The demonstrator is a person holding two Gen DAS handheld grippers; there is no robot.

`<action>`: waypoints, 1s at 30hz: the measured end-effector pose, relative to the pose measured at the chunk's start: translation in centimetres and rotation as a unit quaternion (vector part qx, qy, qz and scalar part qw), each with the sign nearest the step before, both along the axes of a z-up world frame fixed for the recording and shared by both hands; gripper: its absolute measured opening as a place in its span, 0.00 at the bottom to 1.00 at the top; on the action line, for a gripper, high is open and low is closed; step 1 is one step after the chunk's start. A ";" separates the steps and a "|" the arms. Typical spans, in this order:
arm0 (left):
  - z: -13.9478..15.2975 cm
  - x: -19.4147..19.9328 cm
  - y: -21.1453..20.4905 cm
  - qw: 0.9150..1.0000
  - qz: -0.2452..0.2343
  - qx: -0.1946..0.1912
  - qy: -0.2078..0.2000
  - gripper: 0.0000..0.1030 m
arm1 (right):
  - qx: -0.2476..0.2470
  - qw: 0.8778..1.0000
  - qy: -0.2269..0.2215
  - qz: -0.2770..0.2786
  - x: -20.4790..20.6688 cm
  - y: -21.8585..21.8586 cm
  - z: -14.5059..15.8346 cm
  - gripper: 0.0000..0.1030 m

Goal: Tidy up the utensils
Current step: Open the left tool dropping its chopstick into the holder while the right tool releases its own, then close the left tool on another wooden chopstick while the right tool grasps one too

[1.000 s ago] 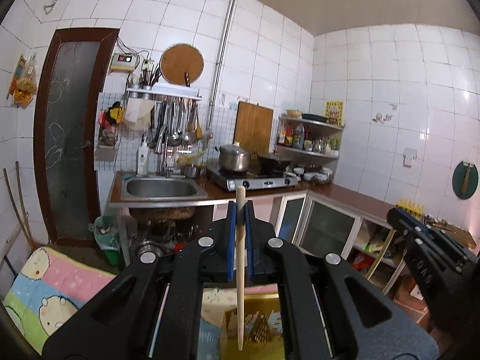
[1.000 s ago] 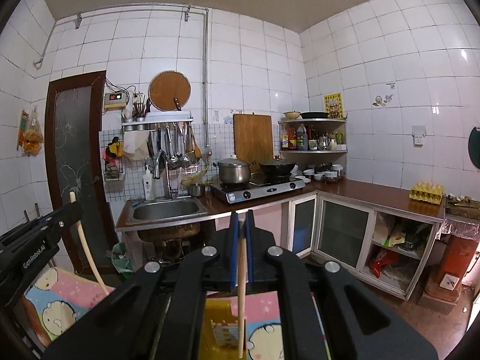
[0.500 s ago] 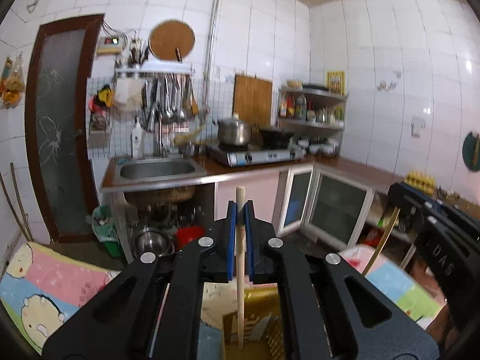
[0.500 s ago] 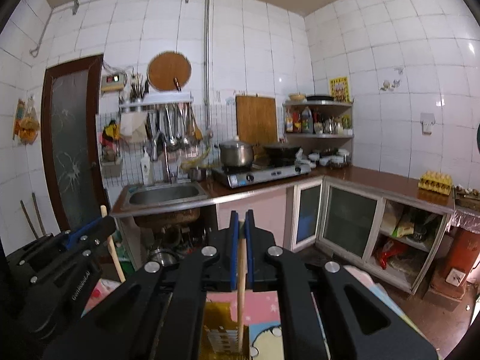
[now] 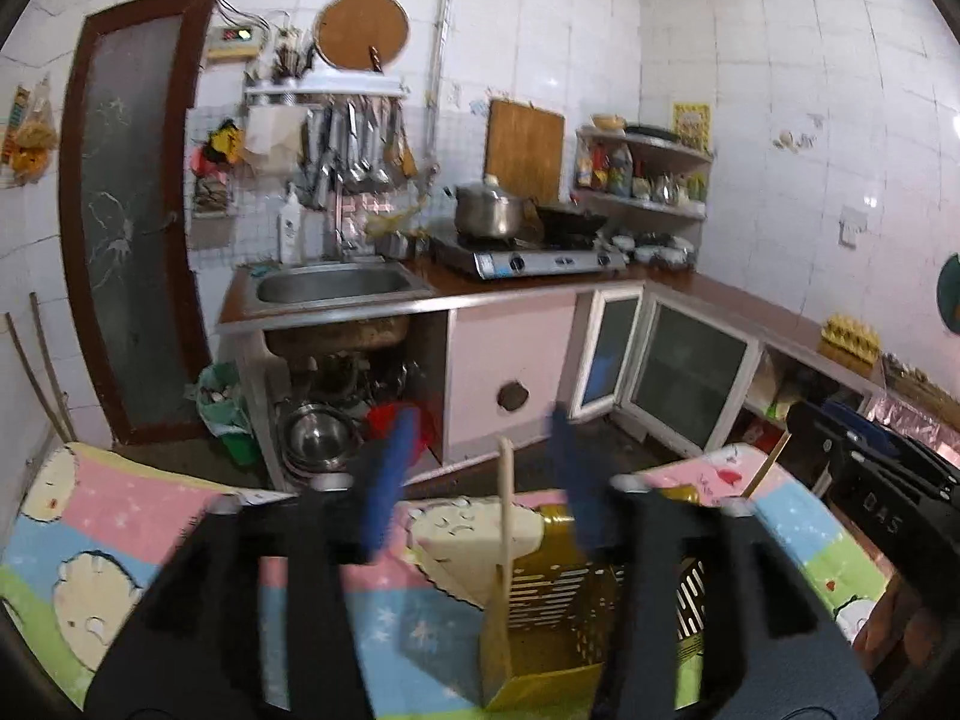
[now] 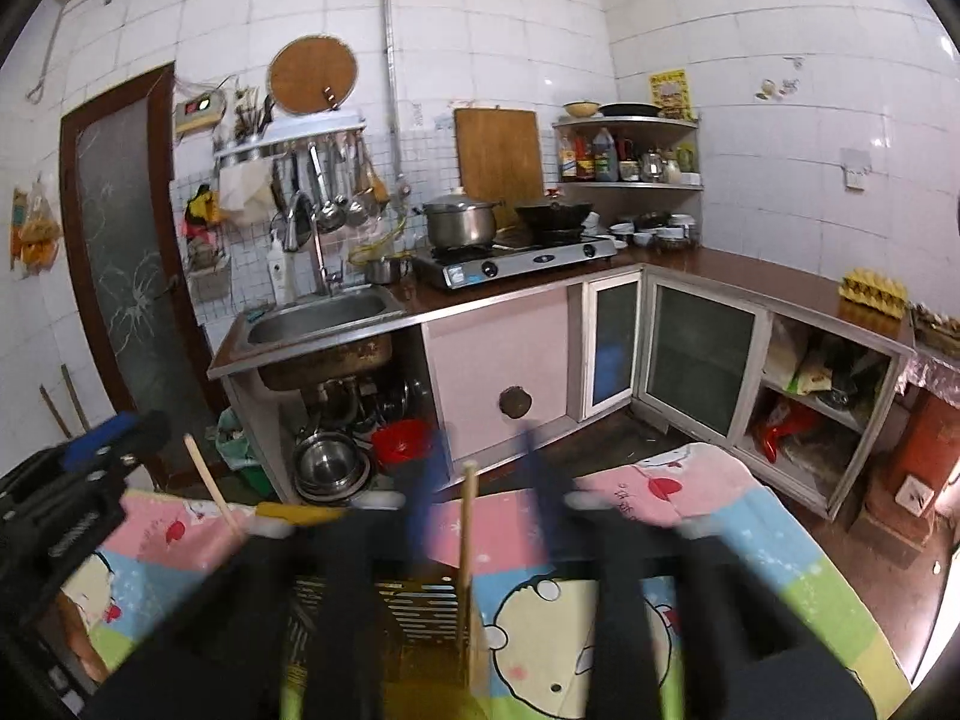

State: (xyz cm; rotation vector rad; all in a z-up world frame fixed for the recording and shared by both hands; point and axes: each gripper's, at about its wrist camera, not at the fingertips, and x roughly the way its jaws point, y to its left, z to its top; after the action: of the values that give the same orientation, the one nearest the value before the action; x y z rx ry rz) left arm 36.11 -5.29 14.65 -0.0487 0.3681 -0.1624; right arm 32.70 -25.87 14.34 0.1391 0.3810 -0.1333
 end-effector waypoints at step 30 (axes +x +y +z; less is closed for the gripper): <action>-15.9 -6.7 6.7 0.979 0.051 0.047 0.189 0.95 | 0.012 0.977 0.209 -0.033 -10.2 2.5 -17.6 0.57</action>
State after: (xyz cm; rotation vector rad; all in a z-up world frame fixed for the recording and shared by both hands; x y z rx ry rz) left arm 29.40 1.38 -1.27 -0.0039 0.7514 -0.0318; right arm 22.46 -23.39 -3.21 0.1466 0.7989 -0.2247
